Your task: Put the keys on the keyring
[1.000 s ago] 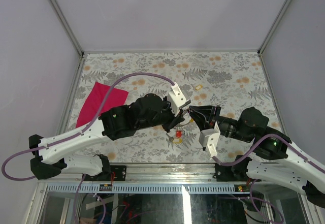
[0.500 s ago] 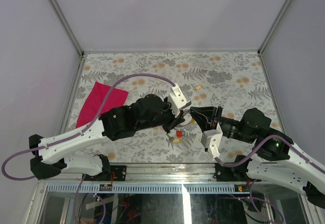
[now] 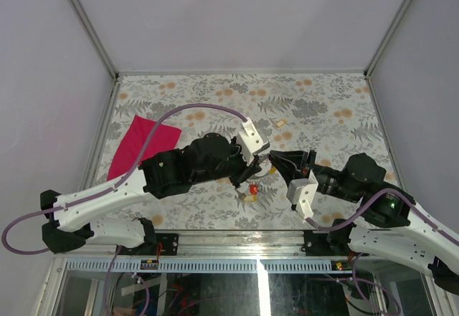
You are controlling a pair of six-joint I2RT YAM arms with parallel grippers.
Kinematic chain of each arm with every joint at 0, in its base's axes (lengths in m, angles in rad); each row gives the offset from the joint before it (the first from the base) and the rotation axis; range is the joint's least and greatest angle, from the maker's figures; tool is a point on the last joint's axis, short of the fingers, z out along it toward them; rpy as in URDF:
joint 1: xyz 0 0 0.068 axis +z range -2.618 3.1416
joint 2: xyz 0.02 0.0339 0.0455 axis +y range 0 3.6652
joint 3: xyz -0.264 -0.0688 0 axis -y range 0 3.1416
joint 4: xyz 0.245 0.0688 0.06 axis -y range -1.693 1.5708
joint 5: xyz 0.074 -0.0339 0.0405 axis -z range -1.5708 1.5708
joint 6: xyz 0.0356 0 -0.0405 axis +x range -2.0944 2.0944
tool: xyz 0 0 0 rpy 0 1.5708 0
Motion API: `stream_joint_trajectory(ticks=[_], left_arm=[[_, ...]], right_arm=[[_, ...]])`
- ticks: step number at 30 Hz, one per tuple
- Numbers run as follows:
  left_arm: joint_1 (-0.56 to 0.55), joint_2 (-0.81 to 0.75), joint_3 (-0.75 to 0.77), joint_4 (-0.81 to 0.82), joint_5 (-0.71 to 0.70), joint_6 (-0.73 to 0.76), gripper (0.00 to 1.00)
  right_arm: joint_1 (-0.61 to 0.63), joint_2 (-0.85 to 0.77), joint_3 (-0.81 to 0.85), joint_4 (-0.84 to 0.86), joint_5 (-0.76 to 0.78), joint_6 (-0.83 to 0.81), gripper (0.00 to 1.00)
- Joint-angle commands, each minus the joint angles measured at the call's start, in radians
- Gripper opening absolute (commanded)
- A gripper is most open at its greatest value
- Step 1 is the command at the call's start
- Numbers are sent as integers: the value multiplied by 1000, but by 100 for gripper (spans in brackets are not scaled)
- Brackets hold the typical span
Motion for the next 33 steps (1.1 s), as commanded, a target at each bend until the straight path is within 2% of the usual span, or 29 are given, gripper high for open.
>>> stream_joint_trajectory(ticks=[1,7,21,33], left_arm=[[0,-22,19,78,-27,-14,0],[-1,-15,18,89,-26,-15,0],[-1,-5,17,100,-19,-17,0],[-1,6,28,99,-15,-14,0]], right_arm=[[1,-24,-12,176,43,112,2],[1,-40,-85,330,81,290,0],[1,-64,-186,507,108,464,0],[1,-63,-200,539,83,438,17]])
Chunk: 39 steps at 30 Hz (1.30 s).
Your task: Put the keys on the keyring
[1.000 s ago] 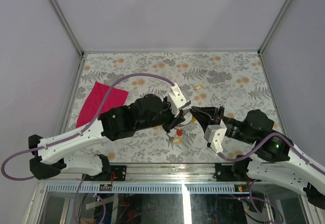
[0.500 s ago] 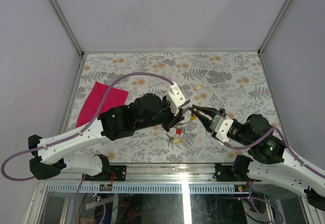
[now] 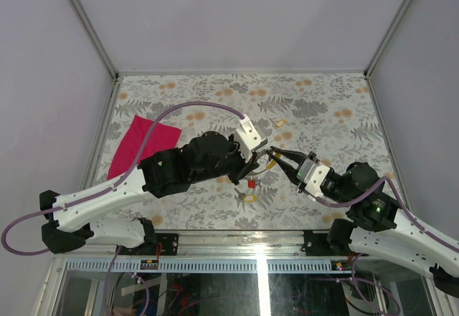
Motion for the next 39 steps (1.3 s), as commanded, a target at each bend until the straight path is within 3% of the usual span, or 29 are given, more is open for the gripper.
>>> stream_joint_trajectory(ticks=[1,13,19,24,36,39], left_arm=[[-3,13,29,98,11,-14,0],[-3,17,39,96,15,-14,0],[-2,19,39,94,15,-12,0],[-3,17,39,93,14,-10,0],[-2,3,31,92,4,-13,0],[-3,3,31,92,4,-12,0]], right_arm=[[2,2,6,165,-42,22,18],[2,3,10,151,-87,6,32],[3,10,16,164,-90,-1,35],[3,12,24,134,-85,-13,25],[2,-25,23,40,-27,-79,28],[2,-28,26,30,-19,-87,23]])
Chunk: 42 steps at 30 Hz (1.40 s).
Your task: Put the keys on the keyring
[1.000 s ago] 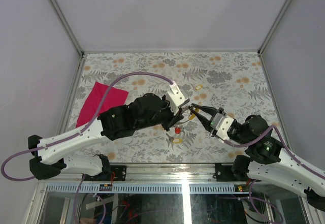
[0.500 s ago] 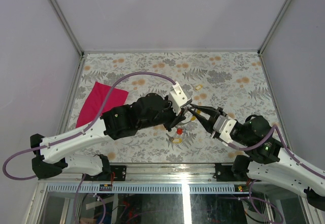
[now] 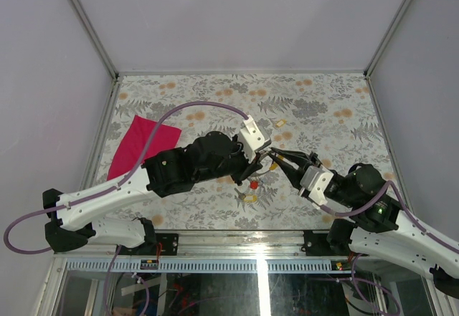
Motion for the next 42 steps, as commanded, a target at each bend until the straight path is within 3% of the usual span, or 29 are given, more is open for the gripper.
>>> stream_joint_trajectory(ticks=[1,8,16,21,30,42], left_arm=[[-2,-18,25,77,-4,-10,0],[-3,-16,25,77,-4,-10,0],[-2,-19,23,77,-5,-11,0],[-3,-18,25,77,-4,-12,0],[-3,-15,26,77,-4,-10,0],[-2,-18,28,77,-3,-8,0]], right_arm=[[5,-11,30,8,39,-27,22],[5,-7,34,-2,58,-35,11],[5,-10,34,-9,75,-45,15],[5,-8,35,-8,98,-37,4],[5,-17,34,28,142,7,1],[5,-41,21,56,138,4,21]])
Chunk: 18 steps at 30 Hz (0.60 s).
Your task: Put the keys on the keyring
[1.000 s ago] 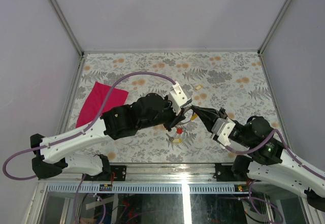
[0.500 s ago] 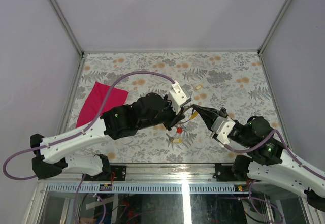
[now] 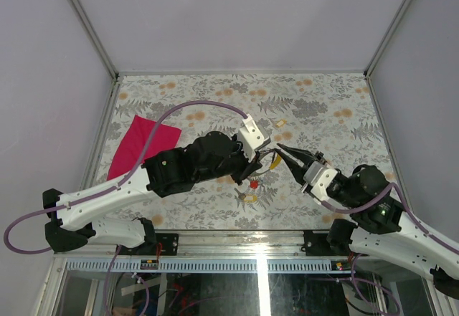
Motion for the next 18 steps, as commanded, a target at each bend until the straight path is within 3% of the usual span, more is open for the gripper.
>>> stream_joint_trajectory(ticks=[1,10,18], left_arm=[[-2,-17,28,77,13,-4,0],[-3,-15,28,77,9,-3,0],[-1,-15,24,85,2,19,0]], right_arm=[[3,-22,20,70,38,-4,22],[3,-62,34,47,25,-19,29],[3,-19,120,-158,-120,-105,38]])
